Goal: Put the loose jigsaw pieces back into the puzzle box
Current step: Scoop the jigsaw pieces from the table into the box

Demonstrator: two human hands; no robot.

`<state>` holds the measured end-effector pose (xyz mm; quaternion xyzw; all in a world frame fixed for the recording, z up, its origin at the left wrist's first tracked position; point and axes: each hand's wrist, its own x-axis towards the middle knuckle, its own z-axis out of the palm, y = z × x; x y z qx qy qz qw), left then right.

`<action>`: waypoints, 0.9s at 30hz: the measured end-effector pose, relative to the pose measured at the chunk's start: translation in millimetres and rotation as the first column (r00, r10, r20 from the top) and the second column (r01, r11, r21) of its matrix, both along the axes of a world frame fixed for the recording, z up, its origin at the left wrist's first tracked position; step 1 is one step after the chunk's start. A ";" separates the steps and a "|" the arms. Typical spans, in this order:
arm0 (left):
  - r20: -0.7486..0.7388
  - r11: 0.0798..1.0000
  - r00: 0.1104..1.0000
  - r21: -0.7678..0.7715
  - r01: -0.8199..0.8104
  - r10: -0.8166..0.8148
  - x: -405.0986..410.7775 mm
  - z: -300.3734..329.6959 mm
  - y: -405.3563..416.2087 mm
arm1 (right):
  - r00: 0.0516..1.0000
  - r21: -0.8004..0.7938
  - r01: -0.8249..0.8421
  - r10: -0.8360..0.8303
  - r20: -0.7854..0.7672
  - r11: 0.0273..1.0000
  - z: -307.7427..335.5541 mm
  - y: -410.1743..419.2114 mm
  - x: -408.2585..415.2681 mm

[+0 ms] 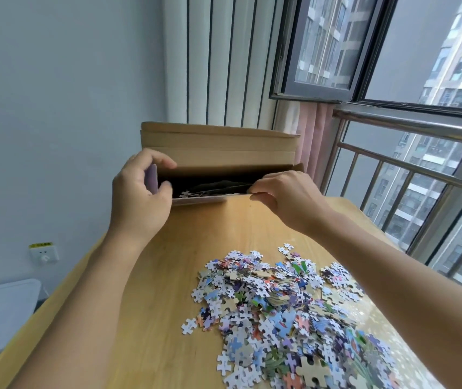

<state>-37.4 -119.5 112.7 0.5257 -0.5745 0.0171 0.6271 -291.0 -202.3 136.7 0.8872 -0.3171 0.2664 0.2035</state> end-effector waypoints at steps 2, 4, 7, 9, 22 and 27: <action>0.068 0.998 0.996 -0.028 -0.058 0.060 3.4 -3.7 -2.3 | 0.992 -0.039 -0.051 0.055 0.109 0.998 -12.6 10.0 -10.2; 0.111 0.991 0.987 -0.074 -0.108 0.116 4.0 -7.2 -5.1 | 0.941 -0.149 -0.073 0.118 0.317 0.986 -25.0 19.0 -30.1; 0.114 0.988 0.983 -0.066 -0.138 0.145 -1.5 -11.2 -8.5 | 0.830 0.109 0.167 -0.199 0.521 0.980 -47.4 9.2 -70.3; 0.127 0.988 0.980 -0.023 -0.152 0.154 -6.9 -15.9 -10.6 | 0.705 0.539 0.422 -0.638 0.310 0.729 -71.6 -12.2 -101.1; 0.122 0.981 0.985 0.134 -0.139 0.123 -32.5 -24.7 -10.0 | 0.828 0.916 0.324 -0.540 -0.154 0.236 -104.2 39.6 -100.5; 0.046 0.974 0.990 0.177 -0.142 0.136 -33.6 -26.2 -11.0 | 0.854 0.954 0.268 -0.491 -0.173 0.131 -79.0 21.6 -84.2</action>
